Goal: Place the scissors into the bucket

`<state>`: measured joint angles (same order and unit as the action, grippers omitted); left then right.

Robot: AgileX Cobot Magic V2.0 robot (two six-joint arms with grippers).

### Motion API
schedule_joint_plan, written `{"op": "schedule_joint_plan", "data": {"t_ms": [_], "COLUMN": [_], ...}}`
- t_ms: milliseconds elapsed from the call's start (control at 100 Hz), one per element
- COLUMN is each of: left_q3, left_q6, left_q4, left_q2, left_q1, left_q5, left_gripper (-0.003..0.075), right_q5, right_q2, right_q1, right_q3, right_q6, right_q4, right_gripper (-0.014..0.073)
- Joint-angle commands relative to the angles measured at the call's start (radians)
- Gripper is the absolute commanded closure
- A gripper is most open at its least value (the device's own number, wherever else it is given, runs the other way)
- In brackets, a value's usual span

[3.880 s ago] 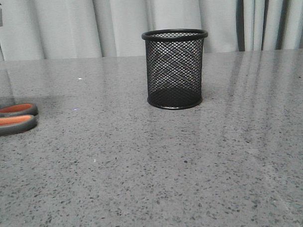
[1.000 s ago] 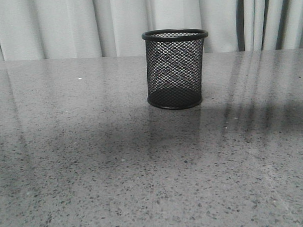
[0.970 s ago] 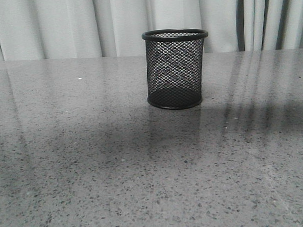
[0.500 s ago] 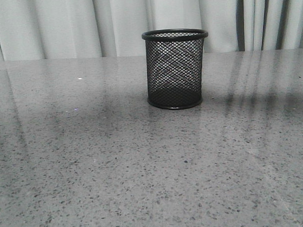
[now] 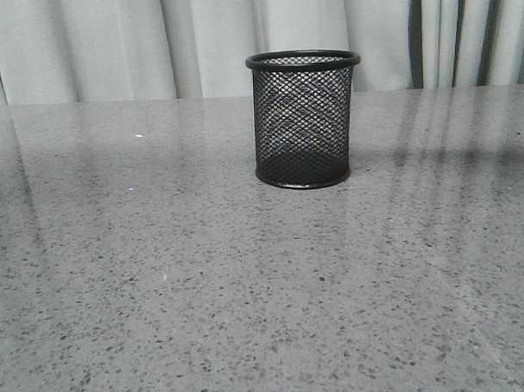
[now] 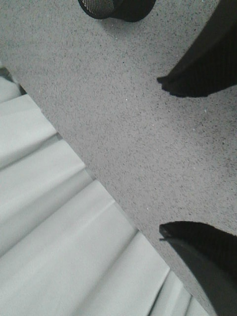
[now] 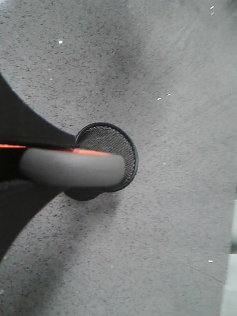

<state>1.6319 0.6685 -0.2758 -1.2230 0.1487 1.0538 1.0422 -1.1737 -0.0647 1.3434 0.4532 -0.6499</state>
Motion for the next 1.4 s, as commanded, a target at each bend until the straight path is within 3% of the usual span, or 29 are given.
{"op": "schedule_joint_plan", "data": {"t_ms": [0, 550, 980, 1270, 1390], "left_q3": [0.031, 0.031, 0.031, 0.031, 0.031], "left_q6": [-0.012, -0.012, -0.012, -0.012, -0.012], "left_q4": [-0.033, -0.024, -0.024, -0.024, -0.022], "left_q2": [0.043, 0.071, 0.071, 0.071, 0.071], "left_q1": [-0.012, -0.012, -0.012, -0.012, -0.012], "left_q5": [-0.028, 0.011, 0.011, 0.011, 0.011], "left_gripper": [0.0227, 0.0227, 0.0227, 0.0227, 0.0227], "right_q5": [-0.023, -0.127, -0.084, -0.042, -0.044], "right_q2": [-0.003, -0.140, -0.206, -0.269, -0.277], "right_q1": [0.000, -0.086, -0.093, -0.157, -0.159], "right_q3": [0.041, 0.041, 0.072, 0.125, 0.156], "right_q6": [-0.005, -0.012, -0.012, -0.012, -0.012], "right_q4": [-0.018, 0.043, 0.037, 0.025, 0.027], "right_gripper": [0.0637, 0.0637, 0.0634, 0.0362, 0.0333]}}
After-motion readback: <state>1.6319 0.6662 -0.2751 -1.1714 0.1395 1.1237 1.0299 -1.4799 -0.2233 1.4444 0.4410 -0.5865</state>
